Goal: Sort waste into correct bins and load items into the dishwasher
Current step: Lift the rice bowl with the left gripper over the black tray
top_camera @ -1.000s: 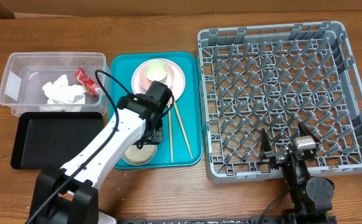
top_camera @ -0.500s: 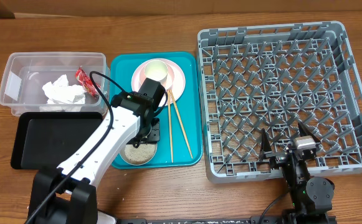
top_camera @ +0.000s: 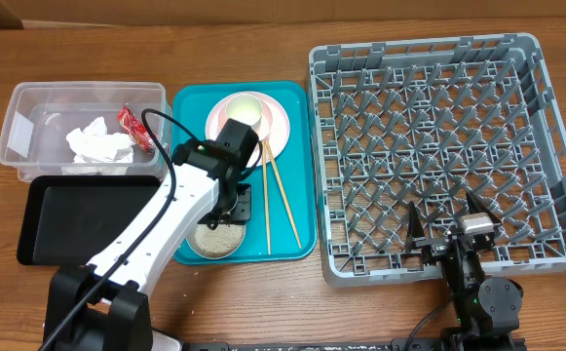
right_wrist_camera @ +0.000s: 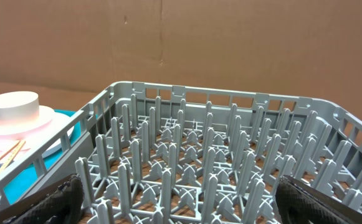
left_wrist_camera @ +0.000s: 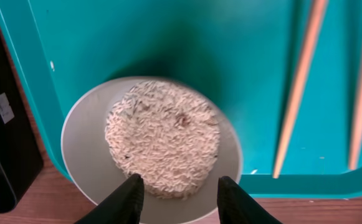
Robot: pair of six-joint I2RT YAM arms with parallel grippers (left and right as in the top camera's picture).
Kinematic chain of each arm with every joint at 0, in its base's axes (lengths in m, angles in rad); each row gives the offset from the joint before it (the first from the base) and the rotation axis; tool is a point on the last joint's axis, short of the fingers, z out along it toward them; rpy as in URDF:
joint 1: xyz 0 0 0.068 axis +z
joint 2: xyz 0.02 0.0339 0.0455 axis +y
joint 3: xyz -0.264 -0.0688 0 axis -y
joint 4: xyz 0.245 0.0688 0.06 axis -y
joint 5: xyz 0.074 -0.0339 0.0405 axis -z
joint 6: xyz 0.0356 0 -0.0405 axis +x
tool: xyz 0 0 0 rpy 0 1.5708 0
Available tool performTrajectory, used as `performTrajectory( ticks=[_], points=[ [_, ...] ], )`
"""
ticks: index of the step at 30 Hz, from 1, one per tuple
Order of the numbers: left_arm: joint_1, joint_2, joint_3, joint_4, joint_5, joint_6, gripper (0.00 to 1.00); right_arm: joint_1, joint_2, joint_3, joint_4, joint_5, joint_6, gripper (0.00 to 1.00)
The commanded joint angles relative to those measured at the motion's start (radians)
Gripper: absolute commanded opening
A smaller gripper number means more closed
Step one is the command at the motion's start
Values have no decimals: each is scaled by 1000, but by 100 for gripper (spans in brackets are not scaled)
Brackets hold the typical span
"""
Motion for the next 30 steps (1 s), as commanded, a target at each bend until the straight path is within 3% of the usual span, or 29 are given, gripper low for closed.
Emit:
performTrajectory(
  ticks=[1, 7, 12, 30],
  points=[
    [5, -4, 35, -17, 26, 28, 41, -3, -12, -11, 8, 0, -1, 100],
    [5, -4, 32, -35, 27, 26, 41, -3, -12, -11, 8, 0, 0, 100],
    [0, -3, 2, 48, 132, 12, 40, -3, -12, -11, 8, 0, 0, 100],
    [-25, -3, -201, 261, 183, -26, 34, -3, -12, -11, 8, 0, 0, 100]
  ],
)
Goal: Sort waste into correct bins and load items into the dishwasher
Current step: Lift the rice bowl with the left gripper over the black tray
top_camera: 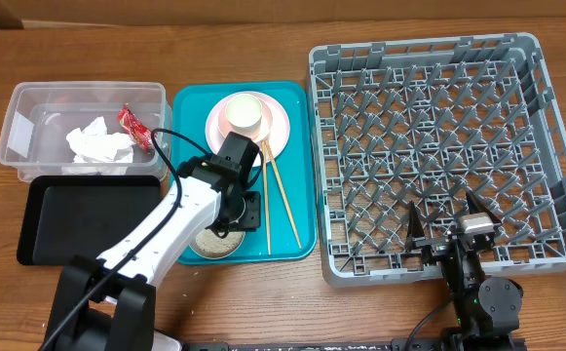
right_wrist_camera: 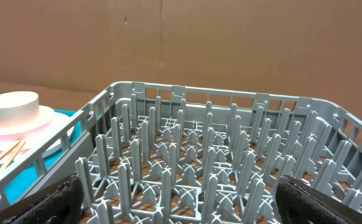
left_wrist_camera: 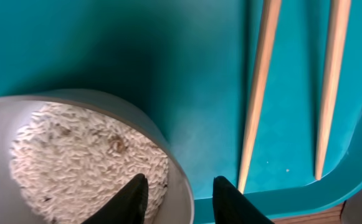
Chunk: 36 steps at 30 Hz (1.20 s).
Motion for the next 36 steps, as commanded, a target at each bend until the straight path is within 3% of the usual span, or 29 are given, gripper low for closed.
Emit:
performTrajectory(
  ticks=[1, 8, 17, 28, 32, 36],
  points=[
    [-21, -4, -46, 29, 26, -15, 32, -3, -12, -11, 8, -1, 0, 100],
    [-26, -4, -73, 66, 23, -14, 15, -3, -12, -11, 8, -1, 0, 100],
    [-26, -4, -30, 39, 51, -14, 4, -3, -12, -11, 8, -1, -1, 100],
    [-18, -4, 357, -304, -45, 2, 4, -3, -12, -11, 8, -1, 0, 100],
    [39, -4, 473, -423, -51, 27, 4, -3, -12, -11, 8, -1, 0, 100],
    [183, -4, 512, -482, 18, 91, 4, -3, -12, -11, 8, -1, 0, 100]
  ],
)
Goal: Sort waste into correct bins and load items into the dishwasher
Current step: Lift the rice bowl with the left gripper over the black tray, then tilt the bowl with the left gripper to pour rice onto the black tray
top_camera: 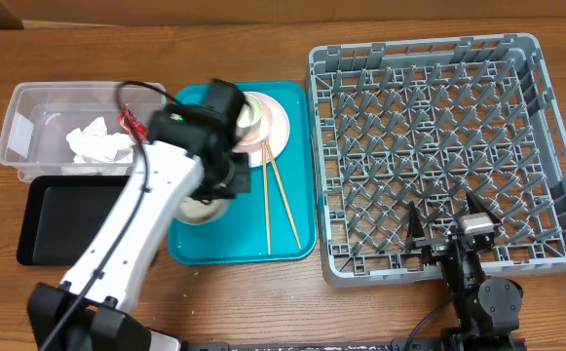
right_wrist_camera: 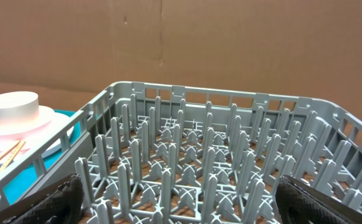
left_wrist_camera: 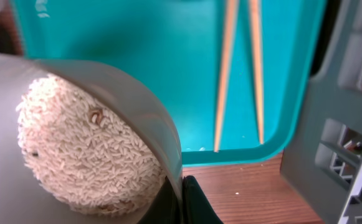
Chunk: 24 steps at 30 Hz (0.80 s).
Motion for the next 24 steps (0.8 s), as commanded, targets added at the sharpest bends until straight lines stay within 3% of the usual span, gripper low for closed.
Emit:
performTrajectory(
  ticks=[1, 6, 14, 24],
  points=[
    [149, -6, 35, -22, 65, 90, 4, -3, -12, -11, 8, -1, 0, 100],
    [397, -6, 34, -21, 253, 187, 4, -3, -12, -11, 8, -1, 0, 100],
    [739, -6, 30, 81, 500, 197, 4, -3, -12, -11, 8, -1, 0, 100],
    [942, -6, -85, 192, 720, 255, 4, -3, -12, -11, 8, -1, 0, 100]
  ],
)
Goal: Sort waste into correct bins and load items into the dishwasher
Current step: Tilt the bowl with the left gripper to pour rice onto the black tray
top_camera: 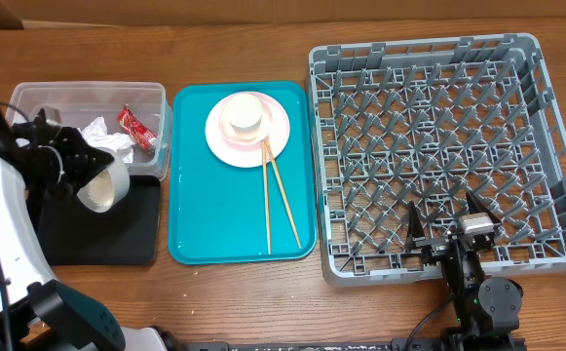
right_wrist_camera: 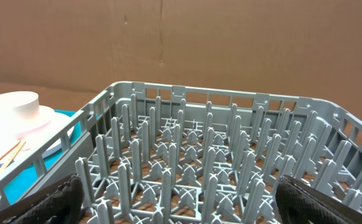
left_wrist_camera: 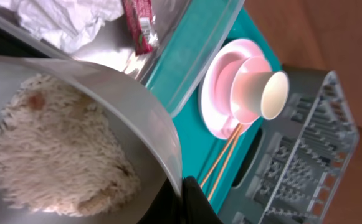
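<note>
My left gripper is shut on the rim of a grey bowl of rice, tilted on its side over the black bin. In the left wrist view the rice still fills the bowl, whose rim is pinched between the fingers. The clear bin holds crumpled paper and a red wrapper. On the teal tray lie a pink plate with a cup and chopsticks. My right gripper stands open over the grey dish rack.
The dish rack's front wall is under the right arm. The left arm's white link runs along the table's left edge. Brown cardboard backs the right wrist view.
The left gripper carried the rice bowl from above the teal tray leftward to over the black bin and tipped it on its side. The right arm stayed still.
The left gripper hovered open over the rice bowl on the tray, then lowered with its fingers astride the bowl's rim. Then it was shut on the rim, bowl lifted above the tray. Now the bowl hangs tilted over the black bin.
</note>
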Robot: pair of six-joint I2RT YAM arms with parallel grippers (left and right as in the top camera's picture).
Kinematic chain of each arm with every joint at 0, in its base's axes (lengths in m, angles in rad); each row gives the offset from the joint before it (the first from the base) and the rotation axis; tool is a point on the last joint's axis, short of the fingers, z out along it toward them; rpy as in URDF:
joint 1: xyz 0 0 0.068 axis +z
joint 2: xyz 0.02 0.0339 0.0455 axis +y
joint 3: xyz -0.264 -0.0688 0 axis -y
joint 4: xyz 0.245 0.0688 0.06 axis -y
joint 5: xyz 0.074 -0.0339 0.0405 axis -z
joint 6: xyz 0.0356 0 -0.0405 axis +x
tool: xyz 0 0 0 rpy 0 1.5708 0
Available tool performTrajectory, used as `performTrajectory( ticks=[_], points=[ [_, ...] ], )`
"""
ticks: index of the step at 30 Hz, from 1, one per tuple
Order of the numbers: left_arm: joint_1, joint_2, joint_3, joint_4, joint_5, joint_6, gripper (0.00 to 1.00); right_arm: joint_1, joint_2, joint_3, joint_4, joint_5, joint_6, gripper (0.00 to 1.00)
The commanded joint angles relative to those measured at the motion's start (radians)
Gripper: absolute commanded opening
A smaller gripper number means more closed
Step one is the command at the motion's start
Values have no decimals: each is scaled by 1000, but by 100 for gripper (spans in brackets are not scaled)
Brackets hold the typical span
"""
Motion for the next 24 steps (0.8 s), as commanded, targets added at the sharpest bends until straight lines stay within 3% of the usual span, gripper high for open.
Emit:
performTrajectory(
  ticks=[1, 9, 14, 24],
  points=[
    [53, -6, -88, 60, 197, 66, 4, -3, -12, -11, 8, 0, 0, 100],
    [203, -6, -314, 268, 560, 207, 4, -3, -12, -11, 8, 0, 0, 100],
    [315, -6, -430, 325, 788, 354, 4, -3, -12, -11, 8, 0, 0, 100],
    [483, -6, -541, 354, 908, 473, 4, -3, -12, -11, 8, 0, 0, 100]
  ],
)
